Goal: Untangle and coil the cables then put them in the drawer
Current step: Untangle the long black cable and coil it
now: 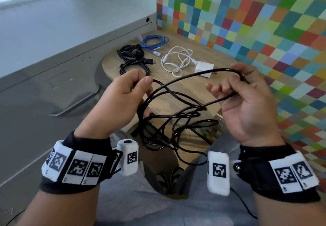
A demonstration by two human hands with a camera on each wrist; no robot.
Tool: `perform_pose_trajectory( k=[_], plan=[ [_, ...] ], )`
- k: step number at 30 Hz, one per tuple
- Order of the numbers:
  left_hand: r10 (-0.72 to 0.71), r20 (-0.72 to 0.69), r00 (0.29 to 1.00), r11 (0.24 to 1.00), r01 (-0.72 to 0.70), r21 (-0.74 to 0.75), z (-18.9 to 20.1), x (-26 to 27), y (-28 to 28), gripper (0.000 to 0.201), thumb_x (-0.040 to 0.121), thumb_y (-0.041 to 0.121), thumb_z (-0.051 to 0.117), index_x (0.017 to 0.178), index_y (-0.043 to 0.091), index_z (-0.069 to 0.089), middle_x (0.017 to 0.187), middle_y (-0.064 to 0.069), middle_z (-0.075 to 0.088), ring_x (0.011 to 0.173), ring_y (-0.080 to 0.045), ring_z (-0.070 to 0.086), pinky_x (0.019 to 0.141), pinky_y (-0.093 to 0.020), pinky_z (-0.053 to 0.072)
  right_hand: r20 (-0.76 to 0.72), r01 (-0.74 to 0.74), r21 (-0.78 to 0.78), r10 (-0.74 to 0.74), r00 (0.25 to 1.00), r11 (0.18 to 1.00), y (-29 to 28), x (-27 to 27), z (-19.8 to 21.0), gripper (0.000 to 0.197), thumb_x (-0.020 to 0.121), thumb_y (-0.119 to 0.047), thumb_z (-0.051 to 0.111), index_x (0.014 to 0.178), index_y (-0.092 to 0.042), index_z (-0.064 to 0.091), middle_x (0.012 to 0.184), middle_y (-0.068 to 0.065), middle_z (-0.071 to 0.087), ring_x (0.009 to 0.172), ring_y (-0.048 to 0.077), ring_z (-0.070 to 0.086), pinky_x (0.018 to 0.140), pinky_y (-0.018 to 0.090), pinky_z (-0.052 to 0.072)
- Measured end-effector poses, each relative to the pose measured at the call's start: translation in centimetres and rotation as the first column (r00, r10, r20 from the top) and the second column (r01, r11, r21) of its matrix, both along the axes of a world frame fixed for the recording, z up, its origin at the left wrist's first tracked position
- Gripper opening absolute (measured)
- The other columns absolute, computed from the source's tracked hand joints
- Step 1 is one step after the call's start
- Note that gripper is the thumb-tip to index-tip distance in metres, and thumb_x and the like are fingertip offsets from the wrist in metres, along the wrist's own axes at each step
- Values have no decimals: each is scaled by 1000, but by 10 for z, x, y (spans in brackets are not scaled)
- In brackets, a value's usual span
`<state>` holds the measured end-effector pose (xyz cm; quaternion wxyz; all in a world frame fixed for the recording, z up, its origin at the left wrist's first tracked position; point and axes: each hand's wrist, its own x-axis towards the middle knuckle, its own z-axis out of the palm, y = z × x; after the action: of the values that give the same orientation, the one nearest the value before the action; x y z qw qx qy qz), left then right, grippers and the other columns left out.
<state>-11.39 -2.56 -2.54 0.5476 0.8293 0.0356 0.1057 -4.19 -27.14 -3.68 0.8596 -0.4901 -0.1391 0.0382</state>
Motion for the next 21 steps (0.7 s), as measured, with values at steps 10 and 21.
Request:
perform_pose_trajectory(
  k=[10,21],
  plan=[
    [48,12,999,982,-45,-181,-9,4,3,31,107,34,53,83,16,63,86,-14,65,58,-26,62,64,-39,49,40,76,-176,-70,997,981,3,-8,1,26,102,-31,57,85,-14,69,52,-4,41,46,18,44,65,39,57],
    [55,38,998,975,-45,-218,-4,2,-3,35,108,27,52,74,27,60,77,1,67,58,-17,54,50,-28,44,216,326,-540,-247,945,776,3,-2,-6,33,98,-3,64,109,-31,78,100,-5,76,76,17,70,85,45,64]
  ],
)
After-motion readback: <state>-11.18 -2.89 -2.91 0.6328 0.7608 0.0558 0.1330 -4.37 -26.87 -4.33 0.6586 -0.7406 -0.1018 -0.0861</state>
